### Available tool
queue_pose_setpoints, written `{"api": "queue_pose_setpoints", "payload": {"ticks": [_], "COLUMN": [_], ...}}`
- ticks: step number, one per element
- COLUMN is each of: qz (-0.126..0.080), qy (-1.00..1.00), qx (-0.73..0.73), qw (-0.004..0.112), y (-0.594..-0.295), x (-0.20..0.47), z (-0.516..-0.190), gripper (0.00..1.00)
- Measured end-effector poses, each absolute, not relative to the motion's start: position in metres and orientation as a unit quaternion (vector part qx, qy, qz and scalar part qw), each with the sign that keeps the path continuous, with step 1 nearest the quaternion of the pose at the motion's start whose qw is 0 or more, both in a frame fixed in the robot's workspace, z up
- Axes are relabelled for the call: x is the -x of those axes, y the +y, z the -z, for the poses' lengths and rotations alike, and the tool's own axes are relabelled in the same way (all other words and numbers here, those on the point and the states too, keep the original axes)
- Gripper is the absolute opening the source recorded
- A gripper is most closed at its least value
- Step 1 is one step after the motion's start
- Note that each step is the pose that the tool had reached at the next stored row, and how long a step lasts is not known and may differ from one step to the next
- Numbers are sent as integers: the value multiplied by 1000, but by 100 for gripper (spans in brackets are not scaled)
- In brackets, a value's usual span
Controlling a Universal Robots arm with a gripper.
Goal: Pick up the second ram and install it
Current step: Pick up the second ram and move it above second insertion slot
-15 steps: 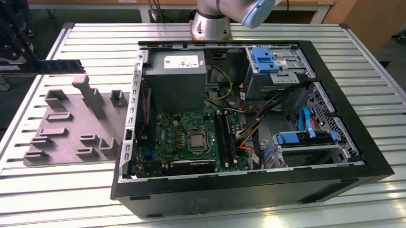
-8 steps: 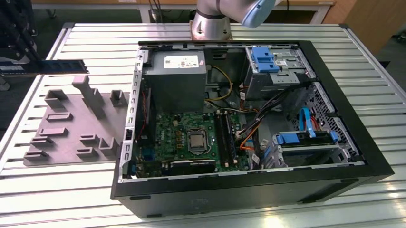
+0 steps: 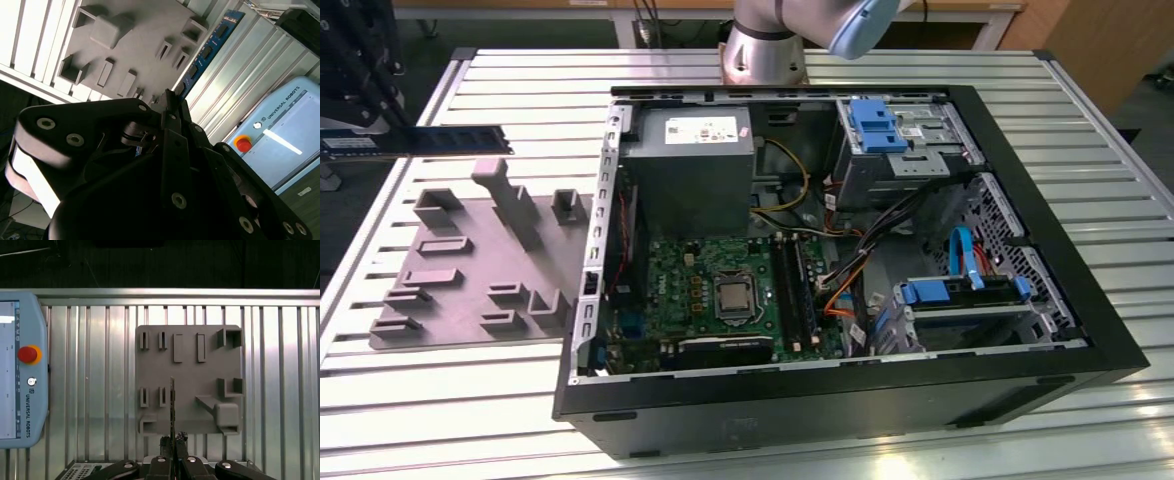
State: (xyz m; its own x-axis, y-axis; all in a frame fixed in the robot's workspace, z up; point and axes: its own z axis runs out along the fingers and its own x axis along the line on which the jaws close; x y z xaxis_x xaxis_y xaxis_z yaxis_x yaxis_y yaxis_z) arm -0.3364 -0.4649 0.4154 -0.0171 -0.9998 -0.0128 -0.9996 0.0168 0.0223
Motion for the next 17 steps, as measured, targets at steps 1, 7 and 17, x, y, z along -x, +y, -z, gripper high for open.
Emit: {"api": "queue_pose_setpoints", "payload": {"ticks": [1, 7, 17], "qz": [12, 12, 12], "qy": [-713, -713, -713], "qx": [-701, -701, -701], "qw": [3, 3, 3], "y": [-465, -465, -465], "x": [336, 332, 326], "z": [-415, -415, -415], "gripper": [14, 14, 14]}}
